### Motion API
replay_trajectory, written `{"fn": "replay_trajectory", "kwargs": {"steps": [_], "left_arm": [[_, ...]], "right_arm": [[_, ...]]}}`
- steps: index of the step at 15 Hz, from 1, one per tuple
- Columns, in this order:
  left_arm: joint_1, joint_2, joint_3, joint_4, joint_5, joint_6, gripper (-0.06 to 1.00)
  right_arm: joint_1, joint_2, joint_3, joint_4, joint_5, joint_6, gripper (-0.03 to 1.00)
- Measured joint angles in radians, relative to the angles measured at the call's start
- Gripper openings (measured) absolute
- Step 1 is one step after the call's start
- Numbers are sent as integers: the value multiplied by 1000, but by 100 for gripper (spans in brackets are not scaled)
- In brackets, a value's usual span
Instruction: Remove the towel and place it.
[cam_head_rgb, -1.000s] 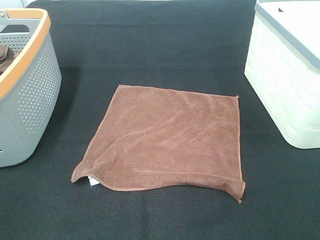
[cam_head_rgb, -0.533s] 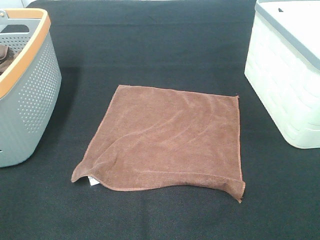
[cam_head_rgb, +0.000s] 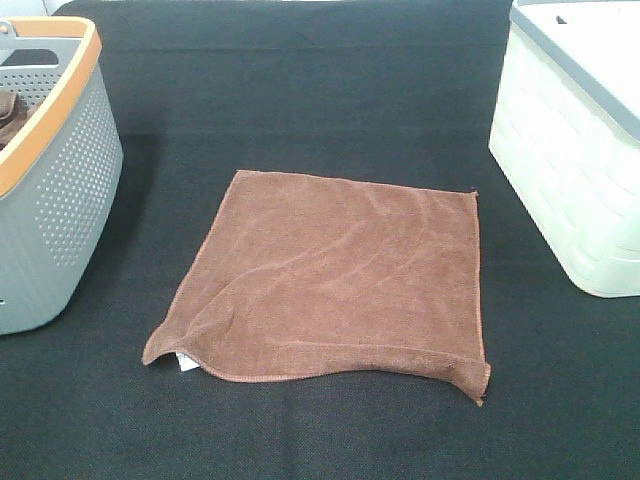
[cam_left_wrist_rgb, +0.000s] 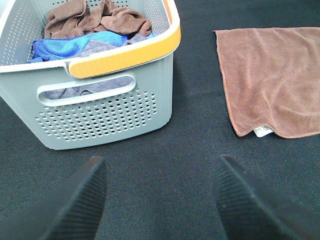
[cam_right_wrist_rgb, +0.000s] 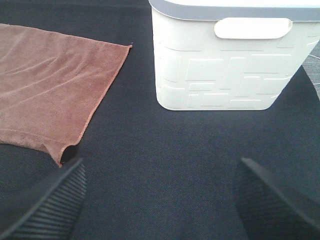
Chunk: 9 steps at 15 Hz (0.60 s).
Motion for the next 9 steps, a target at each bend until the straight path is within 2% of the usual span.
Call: {"fn": "replay_trajectory", "kwargs": {"steps": [9], "left_arm": [[0,0,0,0,0,0,60]], "right_arm": [[0,0,0,0,0,0,76]]}}
